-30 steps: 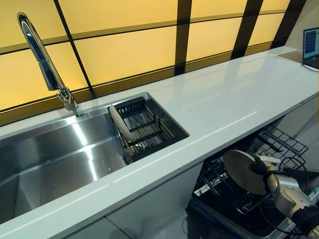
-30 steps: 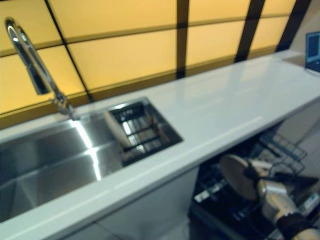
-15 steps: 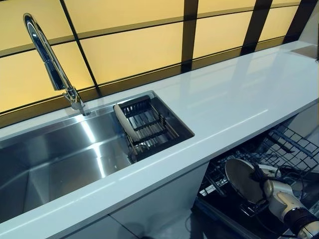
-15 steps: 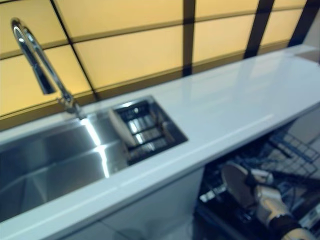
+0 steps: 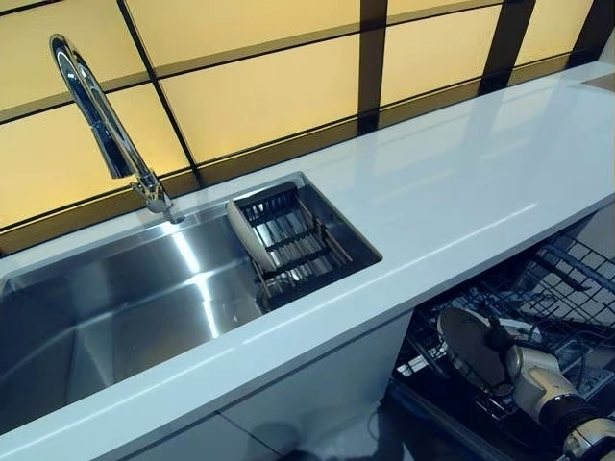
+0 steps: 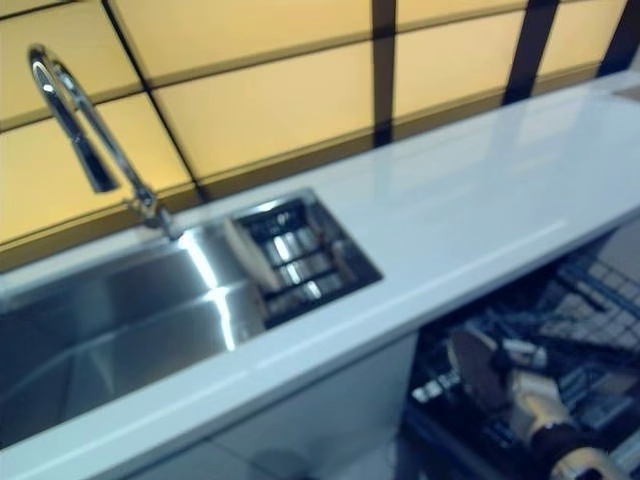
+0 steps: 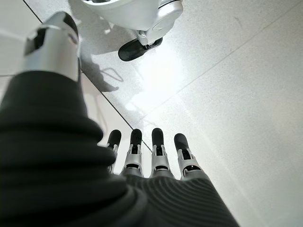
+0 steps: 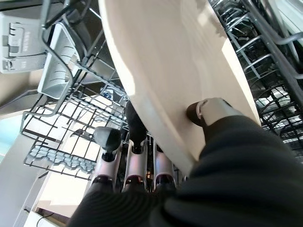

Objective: Take plates into dishwasher

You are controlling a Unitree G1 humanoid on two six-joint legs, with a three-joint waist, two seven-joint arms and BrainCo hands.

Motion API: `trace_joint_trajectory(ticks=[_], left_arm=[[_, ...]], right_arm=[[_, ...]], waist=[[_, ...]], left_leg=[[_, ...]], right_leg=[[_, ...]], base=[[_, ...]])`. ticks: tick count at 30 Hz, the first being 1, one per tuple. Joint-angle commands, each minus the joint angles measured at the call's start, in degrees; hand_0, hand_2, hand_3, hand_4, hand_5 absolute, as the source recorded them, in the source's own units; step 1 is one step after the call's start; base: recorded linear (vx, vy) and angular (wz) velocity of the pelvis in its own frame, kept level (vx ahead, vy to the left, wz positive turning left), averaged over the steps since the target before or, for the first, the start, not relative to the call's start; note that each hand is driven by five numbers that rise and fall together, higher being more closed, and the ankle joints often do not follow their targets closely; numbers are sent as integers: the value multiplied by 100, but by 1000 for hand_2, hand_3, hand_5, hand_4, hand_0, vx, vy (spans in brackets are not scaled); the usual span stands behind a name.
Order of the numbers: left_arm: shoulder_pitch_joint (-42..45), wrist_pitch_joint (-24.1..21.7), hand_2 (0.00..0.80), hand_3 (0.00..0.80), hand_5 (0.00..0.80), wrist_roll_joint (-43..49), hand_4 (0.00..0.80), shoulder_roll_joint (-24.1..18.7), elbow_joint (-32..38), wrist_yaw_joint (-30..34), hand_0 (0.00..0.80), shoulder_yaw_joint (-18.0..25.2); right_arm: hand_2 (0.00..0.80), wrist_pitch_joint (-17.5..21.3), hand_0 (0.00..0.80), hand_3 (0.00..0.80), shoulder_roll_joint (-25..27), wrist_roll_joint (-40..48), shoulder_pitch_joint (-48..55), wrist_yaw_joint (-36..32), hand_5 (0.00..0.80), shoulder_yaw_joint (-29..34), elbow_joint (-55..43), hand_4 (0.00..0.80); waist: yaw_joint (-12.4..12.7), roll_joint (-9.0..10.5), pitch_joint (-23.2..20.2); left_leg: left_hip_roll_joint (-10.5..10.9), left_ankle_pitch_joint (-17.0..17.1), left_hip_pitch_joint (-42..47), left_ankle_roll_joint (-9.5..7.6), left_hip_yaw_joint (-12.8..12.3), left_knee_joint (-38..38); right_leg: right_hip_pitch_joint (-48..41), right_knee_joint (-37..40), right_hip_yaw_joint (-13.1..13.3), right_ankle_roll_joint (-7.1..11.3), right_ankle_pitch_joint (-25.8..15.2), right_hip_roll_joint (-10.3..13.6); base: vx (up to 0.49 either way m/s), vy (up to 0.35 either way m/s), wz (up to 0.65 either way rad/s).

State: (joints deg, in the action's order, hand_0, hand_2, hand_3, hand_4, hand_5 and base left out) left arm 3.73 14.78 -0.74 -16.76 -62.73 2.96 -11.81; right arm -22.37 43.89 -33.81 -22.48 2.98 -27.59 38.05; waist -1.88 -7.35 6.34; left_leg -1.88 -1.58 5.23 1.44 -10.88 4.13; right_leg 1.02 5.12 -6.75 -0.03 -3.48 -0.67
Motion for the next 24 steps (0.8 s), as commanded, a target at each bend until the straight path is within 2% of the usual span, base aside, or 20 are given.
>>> trace_joint_trajectory(ticks=[1,11,12,13,14,24], left_arm=[[-118,1,0,0,0,103,0,-288,-207,57,0,-152],[-133,-35,0,0,0,141,0,-249,-247,72,0,-162],[-139,-38,0,0,0,150,0,-256,-250,76,0,-154],[-150,-39,0,0,0,152,0,-250,-265,64,0,-150],[-153,-41,0,0,0,147,0,-247,-271,57,0,-149],[-208,-34,0,0,0,140,0,-232,-310,10,0,-90]], right_arm=[[800,-84,800,800,-93,93,-576,196,800,-396,400,800],[800,-69,800,800,-142,110,-588,115,800,-378,497,800],[615,-70,615,615,-144,108,-588,126,615,-380,491,615],[122,-62,122,122,-150,71,-583,140,122,-371,489,122],[0,-59,0,0,-152,73,-575,134,0,-366,483,0],[0,-230,0,0,-145,127,-458,248,0,-221,288,0]], waist=[[186,488,-220],[189,485,-209],[190,498,-207],[184,516,-210],[181,523,-210],[113,636,-231]], left_leg=[[191,-1,-108,79,117,87],[178,19,-133,108,108,87],[177,18,-129,107,110,87],[173,14,-123,108,107,87],[171,13,-120,108,106,87],[145,-11,-68,89,75,87]], right_leg=[[-76,-12,-85,901,-173,669],[-64,-12,-109,895,-173,667],[-70,-12,-108,895,-171,663],[-73,-12,-106,894,-172,658],[-76,-12,-106,894,-172,657],[-100,-12,-30,886,-178,602]], base=[[0,0,0],[0,0,0],[0,0,0],[0,0,0],[0,0,0],[0,0,0]])
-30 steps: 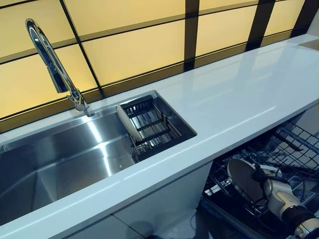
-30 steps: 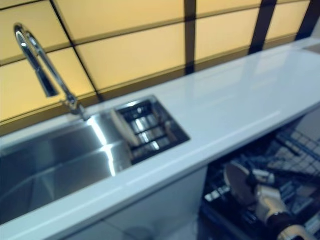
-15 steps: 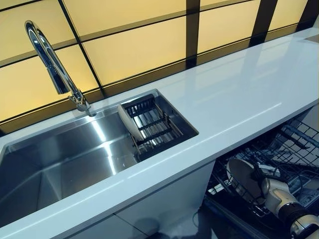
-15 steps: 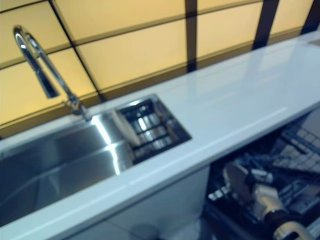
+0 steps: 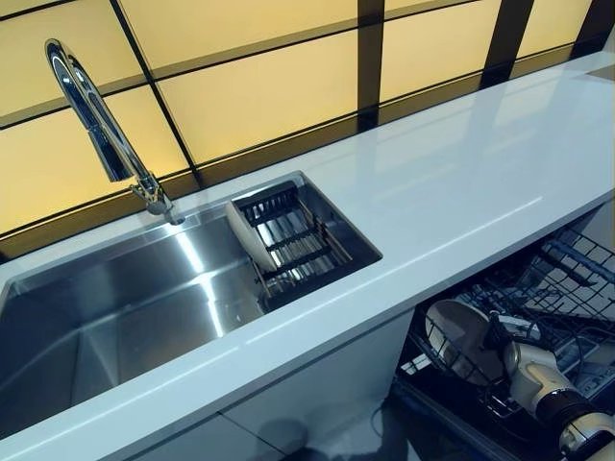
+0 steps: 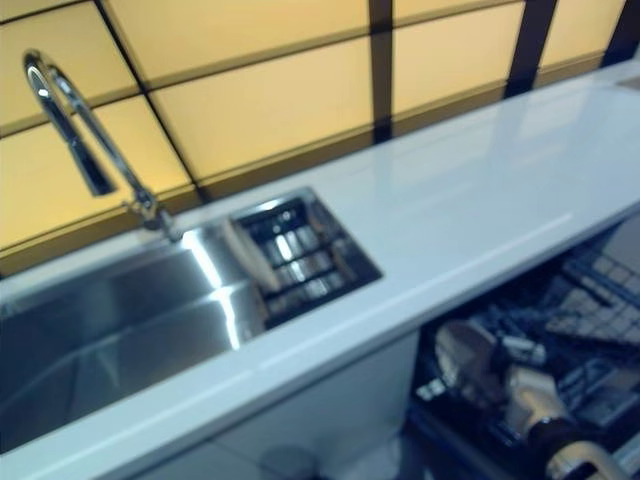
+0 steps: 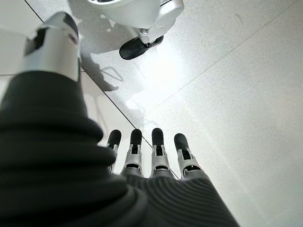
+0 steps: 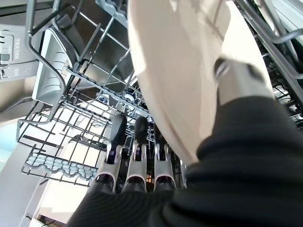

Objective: Take plates into dishwasher

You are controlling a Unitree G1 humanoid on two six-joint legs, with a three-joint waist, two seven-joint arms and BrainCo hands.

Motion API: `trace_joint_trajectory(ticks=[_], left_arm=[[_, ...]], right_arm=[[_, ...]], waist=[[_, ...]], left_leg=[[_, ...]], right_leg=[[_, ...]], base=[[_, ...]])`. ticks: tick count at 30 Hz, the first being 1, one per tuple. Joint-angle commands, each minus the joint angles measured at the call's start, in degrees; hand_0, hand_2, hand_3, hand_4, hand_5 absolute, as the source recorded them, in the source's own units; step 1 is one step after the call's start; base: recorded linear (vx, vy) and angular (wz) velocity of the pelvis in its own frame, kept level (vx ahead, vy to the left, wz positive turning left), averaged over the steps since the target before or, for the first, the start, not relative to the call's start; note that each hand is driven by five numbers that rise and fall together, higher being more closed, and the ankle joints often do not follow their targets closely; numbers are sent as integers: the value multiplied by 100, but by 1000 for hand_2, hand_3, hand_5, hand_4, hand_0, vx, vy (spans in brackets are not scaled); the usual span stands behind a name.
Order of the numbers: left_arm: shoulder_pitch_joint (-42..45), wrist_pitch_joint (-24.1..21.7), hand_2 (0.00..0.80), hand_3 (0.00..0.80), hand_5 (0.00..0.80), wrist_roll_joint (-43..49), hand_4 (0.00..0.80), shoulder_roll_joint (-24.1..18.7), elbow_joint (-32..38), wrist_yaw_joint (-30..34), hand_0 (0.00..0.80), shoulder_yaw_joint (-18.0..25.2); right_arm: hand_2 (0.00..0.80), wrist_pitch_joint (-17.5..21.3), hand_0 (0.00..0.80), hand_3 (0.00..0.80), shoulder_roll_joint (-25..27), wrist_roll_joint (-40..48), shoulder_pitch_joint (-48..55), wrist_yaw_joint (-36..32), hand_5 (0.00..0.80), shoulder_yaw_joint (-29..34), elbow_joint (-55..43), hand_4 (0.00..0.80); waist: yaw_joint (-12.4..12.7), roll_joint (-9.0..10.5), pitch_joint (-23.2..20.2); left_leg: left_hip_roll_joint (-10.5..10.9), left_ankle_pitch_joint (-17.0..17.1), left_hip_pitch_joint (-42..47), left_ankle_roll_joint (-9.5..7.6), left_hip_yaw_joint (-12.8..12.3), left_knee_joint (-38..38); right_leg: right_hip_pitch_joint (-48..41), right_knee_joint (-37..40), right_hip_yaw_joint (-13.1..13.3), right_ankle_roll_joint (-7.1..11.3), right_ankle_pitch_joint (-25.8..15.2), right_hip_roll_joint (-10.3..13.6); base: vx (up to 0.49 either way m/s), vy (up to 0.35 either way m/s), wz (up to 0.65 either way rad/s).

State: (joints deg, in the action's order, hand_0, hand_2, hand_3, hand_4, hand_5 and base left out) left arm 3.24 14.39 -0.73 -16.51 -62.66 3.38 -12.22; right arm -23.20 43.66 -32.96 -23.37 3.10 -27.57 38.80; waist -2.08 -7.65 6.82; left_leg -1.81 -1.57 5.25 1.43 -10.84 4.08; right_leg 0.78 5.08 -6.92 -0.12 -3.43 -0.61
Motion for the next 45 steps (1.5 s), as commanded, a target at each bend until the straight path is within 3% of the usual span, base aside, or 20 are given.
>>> trace_joint_trajectory(ticks=[1,16,22,31,38,45], left_arm=[[-161,7,0,0,0,138,0,-255,-320,-38,0,-45],[-68,83,0,0,0,195,0,-331,-237,12,0,184],[-49,163,0,0,0,110,0,-373,-162,-63,0,223],[-35,147,0,0,0,-100,0,-491,-194,-132,0,142],[-94,75,0,0,0,-271,0,-537,-328,-172,0,18],[-78,28,0,0,0,-336,0,-547,-472,-206,0,3]], right_arm=[[0,-154,0,0,-116,38,-364,244,0,-203,211,0],[0,-302,0,0,652,-234,36,191,0,555,-588,0],[0,-418,0,0,1333,-167,286,303,0,1325,-868,0],[0,-288,0,0,2531,584,247,508,0,2155,-318,0],[0,-318,0,0,3085,1509,-453,660,0,2206,161,0],[0,-300,0,0,3533,1998,-1714,805,0,1639,154,0]], waist=[[129,671,-279],[-76,880,-308],[-198,1026,-275],[-273,1164,-335],[-229,1227,-411],[-134,1283,-465]], left_leg=[[135,-13,-67,90,68,92],[68,-51,27,95,-33,92],[31,-75,87,71,-100,92],[20,-103,133,53,-136,92],[35,-114,166,60,-124,92],[59,-92,161,70,-61,92]], right_leg=[[-78,-8,-7,894,-183,592],[-116,-8,199,891,-197,474],[-139,-8,342,895,-231,394],[-153,-8,506,904,-242,312],[-184,-8,544,880,-225,284],[-213,-8,488,847,-193,280]], base=[[0,0,0],[1,0,0],[11,-10,-9],[6,2,-9],[13,4,-10],[9,2,-2]])
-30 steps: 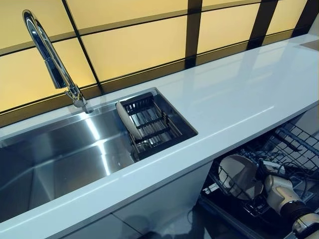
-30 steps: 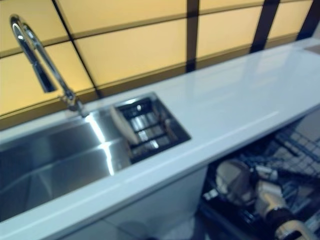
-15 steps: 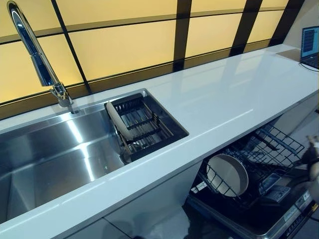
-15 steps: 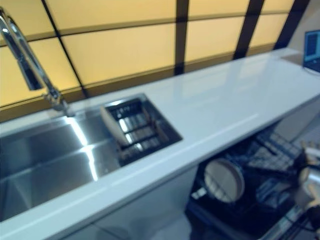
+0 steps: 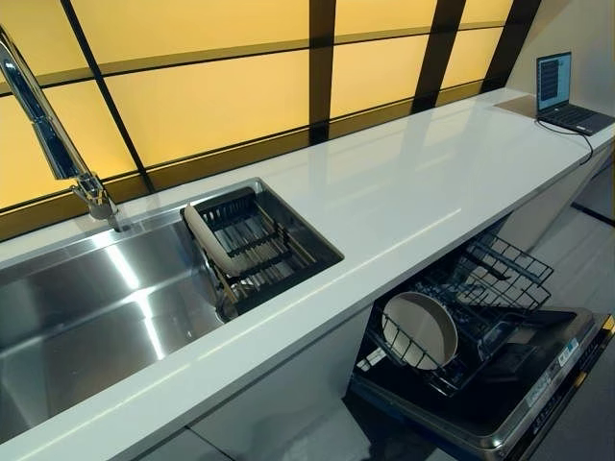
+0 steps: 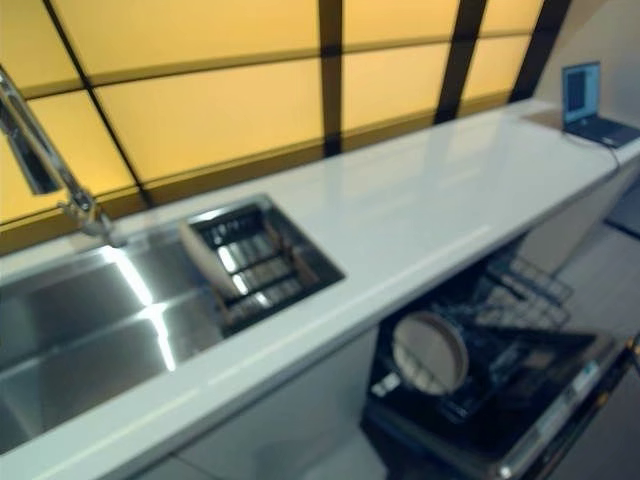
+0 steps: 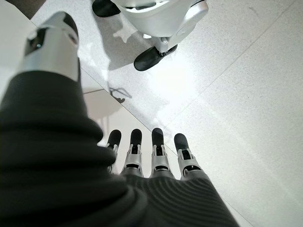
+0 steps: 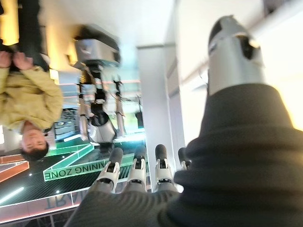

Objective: Take plates into dishwasher

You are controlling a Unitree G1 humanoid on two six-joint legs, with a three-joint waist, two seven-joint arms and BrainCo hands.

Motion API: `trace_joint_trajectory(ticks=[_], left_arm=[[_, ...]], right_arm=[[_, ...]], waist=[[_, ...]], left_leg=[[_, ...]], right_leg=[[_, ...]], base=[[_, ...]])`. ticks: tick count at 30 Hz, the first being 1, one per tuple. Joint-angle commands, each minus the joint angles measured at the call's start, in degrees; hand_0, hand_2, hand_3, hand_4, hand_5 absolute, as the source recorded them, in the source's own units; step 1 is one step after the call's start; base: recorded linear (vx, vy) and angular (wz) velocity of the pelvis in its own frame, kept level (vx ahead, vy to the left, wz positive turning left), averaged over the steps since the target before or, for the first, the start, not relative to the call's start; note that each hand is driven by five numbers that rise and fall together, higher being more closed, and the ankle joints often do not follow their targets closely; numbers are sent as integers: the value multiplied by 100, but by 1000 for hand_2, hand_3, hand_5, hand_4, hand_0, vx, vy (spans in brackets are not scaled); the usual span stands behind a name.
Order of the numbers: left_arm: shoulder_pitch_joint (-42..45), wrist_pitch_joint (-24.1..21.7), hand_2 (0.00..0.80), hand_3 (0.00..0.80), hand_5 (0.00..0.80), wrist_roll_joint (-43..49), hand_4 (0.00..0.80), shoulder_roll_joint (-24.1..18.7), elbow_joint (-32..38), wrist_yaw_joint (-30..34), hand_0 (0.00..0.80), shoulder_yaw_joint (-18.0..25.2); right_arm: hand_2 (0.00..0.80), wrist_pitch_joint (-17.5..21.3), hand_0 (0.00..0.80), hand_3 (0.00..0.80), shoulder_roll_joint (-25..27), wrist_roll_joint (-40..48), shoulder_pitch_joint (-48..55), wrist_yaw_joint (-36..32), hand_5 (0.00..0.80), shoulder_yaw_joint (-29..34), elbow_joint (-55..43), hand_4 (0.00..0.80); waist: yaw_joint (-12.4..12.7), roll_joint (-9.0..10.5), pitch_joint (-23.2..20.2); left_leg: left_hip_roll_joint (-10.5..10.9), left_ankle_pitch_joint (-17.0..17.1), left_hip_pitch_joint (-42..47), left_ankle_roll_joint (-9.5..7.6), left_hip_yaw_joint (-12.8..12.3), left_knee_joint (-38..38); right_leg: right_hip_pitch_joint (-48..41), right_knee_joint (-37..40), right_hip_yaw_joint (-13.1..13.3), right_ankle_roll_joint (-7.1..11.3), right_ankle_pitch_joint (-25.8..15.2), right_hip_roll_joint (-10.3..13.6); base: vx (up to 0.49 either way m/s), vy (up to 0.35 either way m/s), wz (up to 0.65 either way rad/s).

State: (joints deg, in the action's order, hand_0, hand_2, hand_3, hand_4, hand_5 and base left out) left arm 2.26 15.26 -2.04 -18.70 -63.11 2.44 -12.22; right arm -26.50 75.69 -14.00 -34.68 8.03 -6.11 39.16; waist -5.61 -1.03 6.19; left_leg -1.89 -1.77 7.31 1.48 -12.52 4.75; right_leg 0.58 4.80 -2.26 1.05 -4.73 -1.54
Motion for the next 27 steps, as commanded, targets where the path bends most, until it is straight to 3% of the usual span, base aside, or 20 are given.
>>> trace_joint_trajectory(ticks=[1,10,13,15,23,27], left_arm=[[26,-76,0,0,0,-191,0,-328,-456,-96,0,15],[-15,-129,0,0,0,-143,0,-320,-559,-44,0,81],[-62,-130,0,0,0,-139,0,-326,-553,-54,0,87],[-65,-128,0,0,0,-115,0,-339,-560,-80,0,53],[-15,-86,0,0,0,-176,0,-342,-560,-151,0,-12],[39,-103,0,0,0,-221,0,-357,-563,-155,0,40]], right_arm=[[0,26,0,0,354,117,-730,318,0,-581,78,0],[0,514,0,0,357,-205,-1863,-126,0,-1469,-786,0],[0,896,0,0,361,-873,-2146,-536,0,-1905,-1160,0],[0,1523,0,0,377,-1605,-2497,-582,0,-2470,-1385,0],[0,2892,0,0,301,-3266,-3520,287,0,-3598,-1891,0],[0,3295,0,0,267,-3618,-3888,439,0,-3939,-2231,0]], waist=[[237,626,-404],[434,693,-422],[521,733,-395],[628,781,-392],[835,830,-402],[956,848,-386]], left_leg=[[70,-69,-47,66,120,25],[110,-32,-59,57,280,25],[131,-13,-77,44,357,25],[148,-4,-82,27,422,25],[192,14,-143,4,605,25],[227,34,-191,-4,711,25]], right_leg=[[-197,20,4,728,-59,379],[-309,20,-224,697,18,480],[-345,20,-336,692,31,530],[-385,20,-440,701,39,555],[-437,20,-649,734,66,605],[-446,20,-747,749,67,624]], base=[[0,0,0],[0,1,7],[-14,-5,13],[-4,-11,25],[10,-11,20],[26,12,18]])
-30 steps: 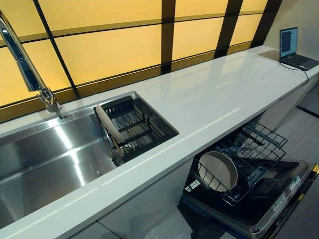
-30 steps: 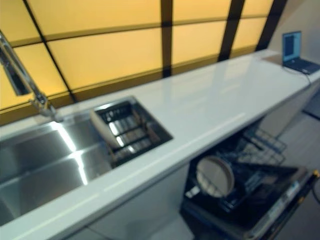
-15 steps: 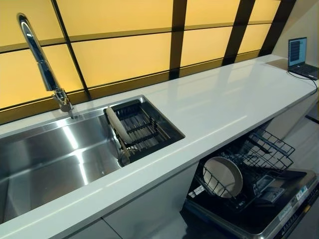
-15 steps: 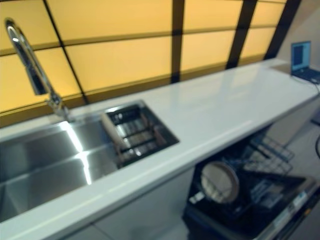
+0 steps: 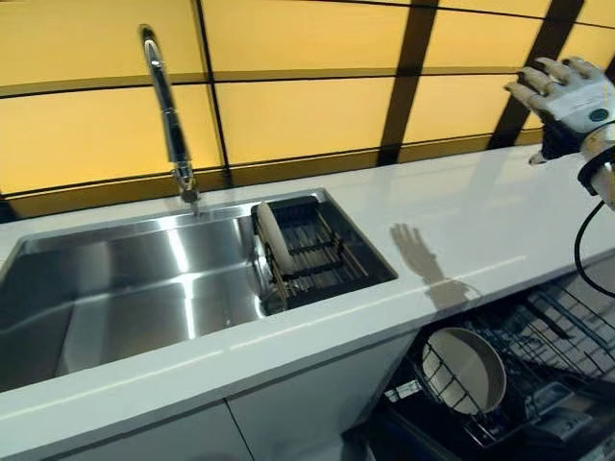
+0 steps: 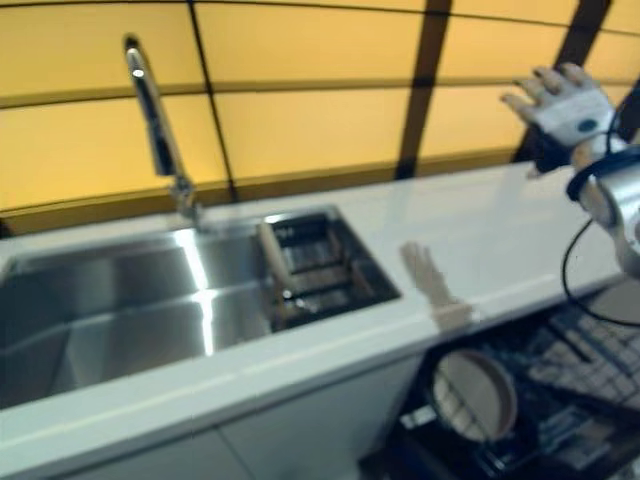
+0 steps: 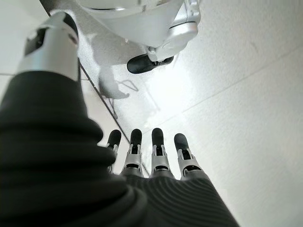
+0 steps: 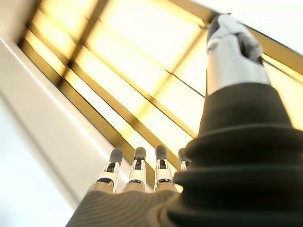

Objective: Take plates into dishwasher

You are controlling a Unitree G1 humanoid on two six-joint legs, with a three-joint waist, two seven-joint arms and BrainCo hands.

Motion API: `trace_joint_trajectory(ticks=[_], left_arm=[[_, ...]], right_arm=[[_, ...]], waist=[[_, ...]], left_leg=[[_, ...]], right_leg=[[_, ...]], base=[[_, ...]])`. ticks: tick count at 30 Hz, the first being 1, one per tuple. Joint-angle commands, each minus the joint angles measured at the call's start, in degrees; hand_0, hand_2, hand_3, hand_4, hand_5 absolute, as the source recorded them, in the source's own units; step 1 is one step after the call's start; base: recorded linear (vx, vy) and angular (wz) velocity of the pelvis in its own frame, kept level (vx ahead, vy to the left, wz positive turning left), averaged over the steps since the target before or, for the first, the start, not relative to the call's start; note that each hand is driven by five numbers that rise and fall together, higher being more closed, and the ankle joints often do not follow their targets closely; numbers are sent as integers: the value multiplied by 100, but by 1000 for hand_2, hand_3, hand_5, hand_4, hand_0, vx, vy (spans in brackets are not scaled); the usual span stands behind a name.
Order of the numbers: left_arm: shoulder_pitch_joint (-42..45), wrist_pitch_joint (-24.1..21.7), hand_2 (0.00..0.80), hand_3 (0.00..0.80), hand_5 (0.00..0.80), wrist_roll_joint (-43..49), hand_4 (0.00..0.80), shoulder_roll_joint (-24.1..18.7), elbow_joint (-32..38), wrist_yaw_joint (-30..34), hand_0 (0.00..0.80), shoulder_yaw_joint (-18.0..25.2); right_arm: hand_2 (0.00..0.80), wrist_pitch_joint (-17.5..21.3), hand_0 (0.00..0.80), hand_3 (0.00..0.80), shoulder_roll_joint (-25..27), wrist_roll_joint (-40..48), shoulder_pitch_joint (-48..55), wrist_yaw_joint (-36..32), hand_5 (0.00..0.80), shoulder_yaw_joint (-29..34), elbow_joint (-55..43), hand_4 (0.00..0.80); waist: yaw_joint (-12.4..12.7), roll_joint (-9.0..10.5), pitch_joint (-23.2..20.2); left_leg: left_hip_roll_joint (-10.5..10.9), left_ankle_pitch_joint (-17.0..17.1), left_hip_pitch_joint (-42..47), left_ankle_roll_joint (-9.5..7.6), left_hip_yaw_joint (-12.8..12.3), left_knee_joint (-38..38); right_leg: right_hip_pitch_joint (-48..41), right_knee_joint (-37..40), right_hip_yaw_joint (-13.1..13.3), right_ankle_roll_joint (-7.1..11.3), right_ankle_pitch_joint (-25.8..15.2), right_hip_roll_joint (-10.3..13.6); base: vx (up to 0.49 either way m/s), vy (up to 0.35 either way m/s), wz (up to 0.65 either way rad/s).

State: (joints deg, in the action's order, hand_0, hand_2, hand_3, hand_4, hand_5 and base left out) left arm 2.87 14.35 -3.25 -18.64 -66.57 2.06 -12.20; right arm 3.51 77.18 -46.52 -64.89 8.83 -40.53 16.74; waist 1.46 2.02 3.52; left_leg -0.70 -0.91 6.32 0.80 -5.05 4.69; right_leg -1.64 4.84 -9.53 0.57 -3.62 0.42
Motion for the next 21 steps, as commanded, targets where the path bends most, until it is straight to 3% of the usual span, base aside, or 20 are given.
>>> trace_joint_trajectory(ticks=[1,8,16,21], left_arm=[[8,-29,0,0,0,-103,0,-355,-216,-124,0,50],[145,-59,0,0,0,-127,0,-348,-234,-136,0,123],[252,-107,0,0,0,-145,0,-391,-173,-128,0,102],[171,-163,0,0,0,-294,0,-461,-71,-178,0,-13]], right_arm=[[0,345,0,0,113,-389,-923,380,0,-555,-3,0],[0,722,0,0,23,-618,-956,540,0,-618,-66,0],[0,635,0,0,-122,-631,-1159,486,0,-812,42,0],[0,316,0,0,-285,-688,-1442,604,0,-1026,229,0]], waist=[[268,545,-113],[458,577,2],[611,623,182],[696,623,505]], left_leg=[[110,-47,-101,64,-16,31],[108,49,-266,90,140,31],[98,153,-485,115,274,31],[92,242,-750,123,370,31]], right_leg=[[-231,16,-43,799,-42,430],[-201,16,-214,816,-50,431],[-78,16,-322,814,-77,406],[116,16,-352,805,-123,380]], base=[[29,12,13],[21,-10,18],[12,-34,14],[-84,-58,19]])
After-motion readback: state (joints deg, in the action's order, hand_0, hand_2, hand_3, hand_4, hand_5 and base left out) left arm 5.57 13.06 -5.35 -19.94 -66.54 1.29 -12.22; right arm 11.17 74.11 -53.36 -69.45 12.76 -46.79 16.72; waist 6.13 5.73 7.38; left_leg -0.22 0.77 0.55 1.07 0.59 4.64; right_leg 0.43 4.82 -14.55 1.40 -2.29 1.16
